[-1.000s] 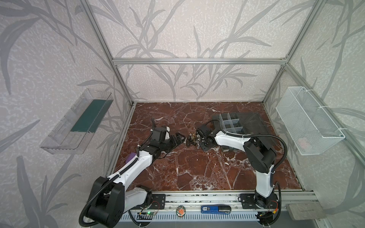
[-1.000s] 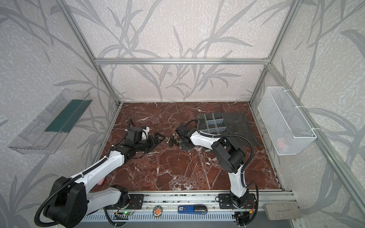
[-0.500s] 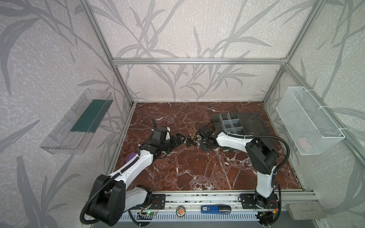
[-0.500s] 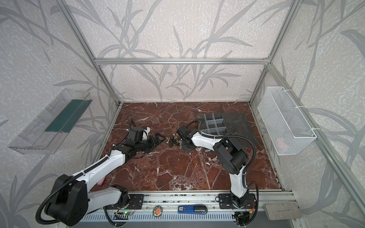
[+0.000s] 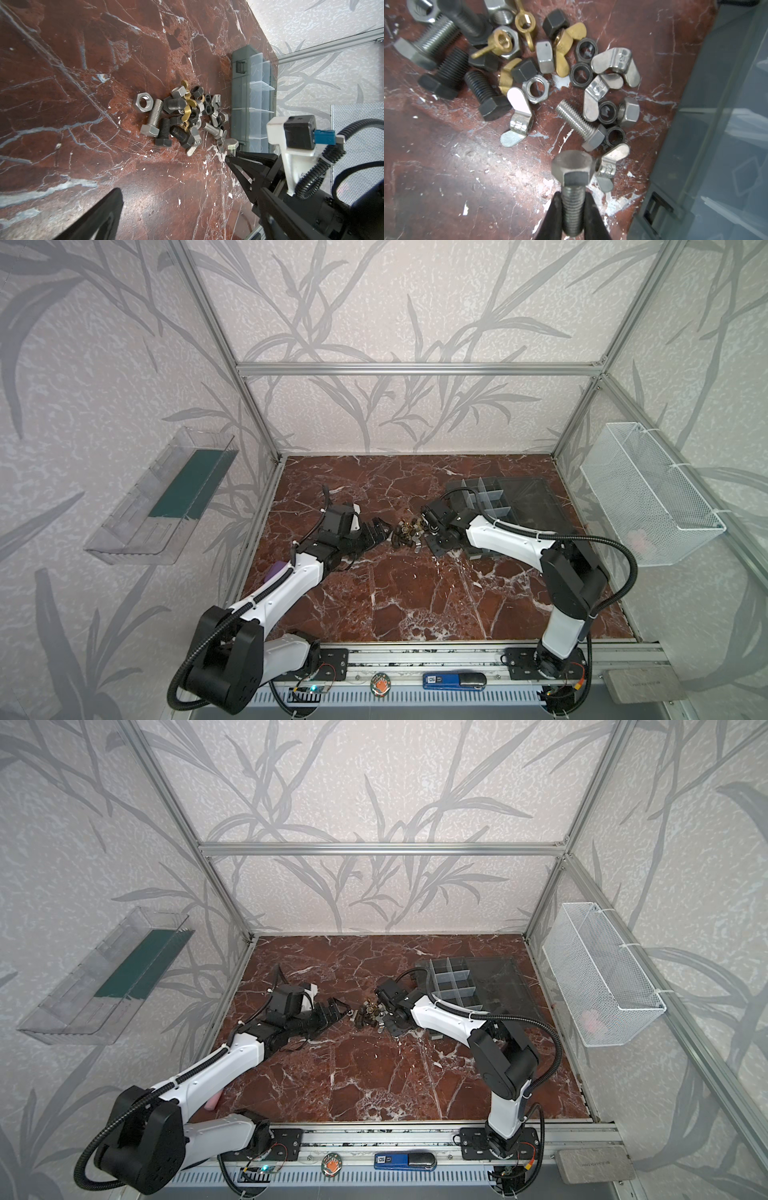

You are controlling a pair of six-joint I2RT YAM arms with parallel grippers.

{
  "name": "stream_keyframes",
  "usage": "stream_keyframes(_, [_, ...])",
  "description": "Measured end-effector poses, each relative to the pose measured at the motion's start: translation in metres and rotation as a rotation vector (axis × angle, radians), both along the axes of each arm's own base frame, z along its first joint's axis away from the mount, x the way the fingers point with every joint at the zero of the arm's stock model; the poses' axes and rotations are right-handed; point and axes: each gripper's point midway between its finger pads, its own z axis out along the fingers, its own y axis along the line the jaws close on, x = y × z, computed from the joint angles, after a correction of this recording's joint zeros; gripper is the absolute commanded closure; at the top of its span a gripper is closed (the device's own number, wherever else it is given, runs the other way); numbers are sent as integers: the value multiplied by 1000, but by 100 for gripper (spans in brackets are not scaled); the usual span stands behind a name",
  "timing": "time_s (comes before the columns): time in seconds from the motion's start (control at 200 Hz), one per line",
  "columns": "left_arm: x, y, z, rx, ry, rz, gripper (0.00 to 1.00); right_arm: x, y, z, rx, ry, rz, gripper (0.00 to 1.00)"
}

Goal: Sort the screws and nuts into containers
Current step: Pick up the screw from the center of the table, then place the screw into the container.

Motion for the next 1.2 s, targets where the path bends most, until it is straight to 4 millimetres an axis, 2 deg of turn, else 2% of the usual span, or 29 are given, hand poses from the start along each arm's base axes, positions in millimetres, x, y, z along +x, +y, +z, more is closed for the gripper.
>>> stream_keyframes(0.145, [0, -5, 5, 23, -15, -19, 1, -2, -3, 14, 9, -7, -5, 94])
stream_keyframes(0.275, [2, -15, 15, 48, -46, -49, 1, 1, -13, 42, 51, -43, -31, 94])
stream_keyframes(0.4, [3, -29, 23, 71, -78, -90, 1, 16, -40, 80, 112, -121, -106, 94])
stream_keyframes(0.48, [3, -37, 24, 86, -87, -118, 1, 24, -64, 91, 130, -153, -166, 94])
stream_keyframes(0.54, [3, -42, 23, 96, -85, -132, 1, 29, -82, 91, 127, -155, -213, 94])
stream_keyframes(0.625, [3, -48, 20, 107, -82, -149, 1, 35, -106, 79, 107, -135, -274, 94])
stream_keyframes(0.775, [1, -53, 15, 123, -72, -169, 1, 48, -123, 57, 78, -89, -328, 94])
stream_keyframes(0.92, [1, -51, 14, 138, -70, -172, 1, 75, -117, 48, 85, -67, -341, 94])
stream_keyframes(1.085, [1, -51, 15, 156, -80, -173, 1, 119, -98, 46, 119, -70, -334, 94])
stream_keyframes(1.2, [0, -49, 16, 165, -80, -171, 1, 141, -87, 36, 126, -55, -330, 93])
